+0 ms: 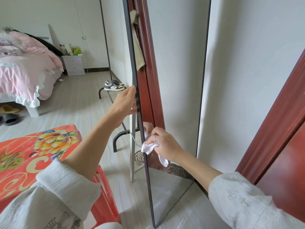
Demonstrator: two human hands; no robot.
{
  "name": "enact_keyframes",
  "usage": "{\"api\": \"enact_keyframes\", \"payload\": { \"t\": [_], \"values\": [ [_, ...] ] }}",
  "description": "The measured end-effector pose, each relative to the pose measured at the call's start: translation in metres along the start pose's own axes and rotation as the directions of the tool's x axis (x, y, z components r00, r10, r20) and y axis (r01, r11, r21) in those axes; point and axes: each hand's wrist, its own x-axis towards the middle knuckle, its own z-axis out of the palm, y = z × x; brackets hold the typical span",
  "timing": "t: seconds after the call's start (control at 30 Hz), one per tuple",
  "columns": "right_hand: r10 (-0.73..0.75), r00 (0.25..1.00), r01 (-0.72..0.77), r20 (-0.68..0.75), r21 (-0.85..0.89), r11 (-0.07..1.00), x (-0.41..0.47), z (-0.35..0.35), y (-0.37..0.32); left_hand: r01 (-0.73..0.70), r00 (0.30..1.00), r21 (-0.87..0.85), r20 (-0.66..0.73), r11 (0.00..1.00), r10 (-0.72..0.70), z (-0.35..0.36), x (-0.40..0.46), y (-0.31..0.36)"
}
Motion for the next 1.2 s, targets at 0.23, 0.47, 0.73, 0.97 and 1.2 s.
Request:
{"api": "enact_keyframes", "payload": {
  "t": [0.23, 0.47, 0.73, 0.97, 1.2],
  "values": [
    [0.118, 0.97, -0.109, 0.212, -0.051, 0.993, -0.025, -0.001, 0.006, 0.014, 0.998, 0.131, 0.052, 0.991, -0.021, 0.017, -0.021, -0.033],
    [0.008, 0.887, -0.033, -0.462, -0.046, 0.998, 0.039, -0.068, 0.013, 0.004, 0.999, 0.149, -0.05, 0.989, 0.003, 0.027, -0.026, -0.047],
    [0.049, 0.864, -0.082, -0.5, -0.044, 0.996, 0.043, -0.028, 0.013, -0.002, 0.996, 0.206, -0.089, 0.979, 0.021, 0.028, -0.02, -0.055],
    [0.083, 0.995, -0.088, -0.062, -0.079, 0.993, -0.033, 0.037, 0.027, -0.069, 0.986, 0.272, -0.125, 0.96, 0.106, 0.031, -0.02, -0.06],
    [0.261, 0.945, -0.251, 0.196, -0.073, 0.965, -0.038, 0.006, 0.04, -0.133, 0.972, 0.338, -0.139, 0.932, 0.19, 0.04, -0.024, -0.06]
  ]
}}
